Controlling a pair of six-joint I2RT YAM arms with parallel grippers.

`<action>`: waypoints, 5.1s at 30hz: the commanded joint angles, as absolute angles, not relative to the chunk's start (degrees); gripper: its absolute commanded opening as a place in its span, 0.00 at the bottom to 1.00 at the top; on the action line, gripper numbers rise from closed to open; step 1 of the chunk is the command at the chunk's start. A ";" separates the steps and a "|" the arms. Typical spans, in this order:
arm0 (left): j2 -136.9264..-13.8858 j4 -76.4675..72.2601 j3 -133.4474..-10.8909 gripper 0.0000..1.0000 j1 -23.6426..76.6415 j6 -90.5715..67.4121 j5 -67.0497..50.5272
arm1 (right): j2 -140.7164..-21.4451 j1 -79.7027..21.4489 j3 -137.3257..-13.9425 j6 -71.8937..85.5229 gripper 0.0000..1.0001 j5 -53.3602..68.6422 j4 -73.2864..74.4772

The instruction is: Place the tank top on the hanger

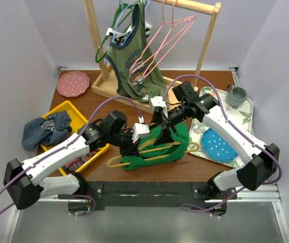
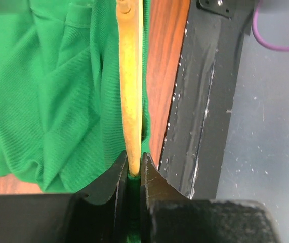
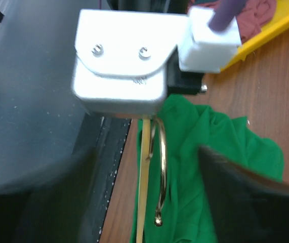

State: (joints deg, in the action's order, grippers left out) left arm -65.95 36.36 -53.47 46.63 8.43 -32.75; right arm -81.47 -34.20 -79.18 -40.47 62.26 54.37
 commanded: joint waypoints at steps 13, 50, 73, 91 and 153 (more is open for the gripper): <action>-59.15 32.61 -52.03 0.00 46.58 7.74 -28.83 | -81.03 -29.50 -73.31 -59.40 0.87 63.72 70.47; -53.62 32.70 -47.73 0.00 45.54 13.45 -18.64 | -82.18 -21.45 -77.78 -64.78 0.37 62.32 75.41; -57.73 22.24 -55.36 0.00 25.76 -1.47 -6.94 | -75.85 2.37 -67.15 -36.56 0.99 76.73 42.71; -72.25 23.64 -74.53 0.00 18.72 -3.87 -14.32 | -74.71 2.46 -66.62 -39.73 0.99 76.82 44.65; -109.16 10.72 -127.35 0.00 18.28 -18.90 -20.57 | -75.15 5.18 -66.45 -42.98 0.99 79.19 47.20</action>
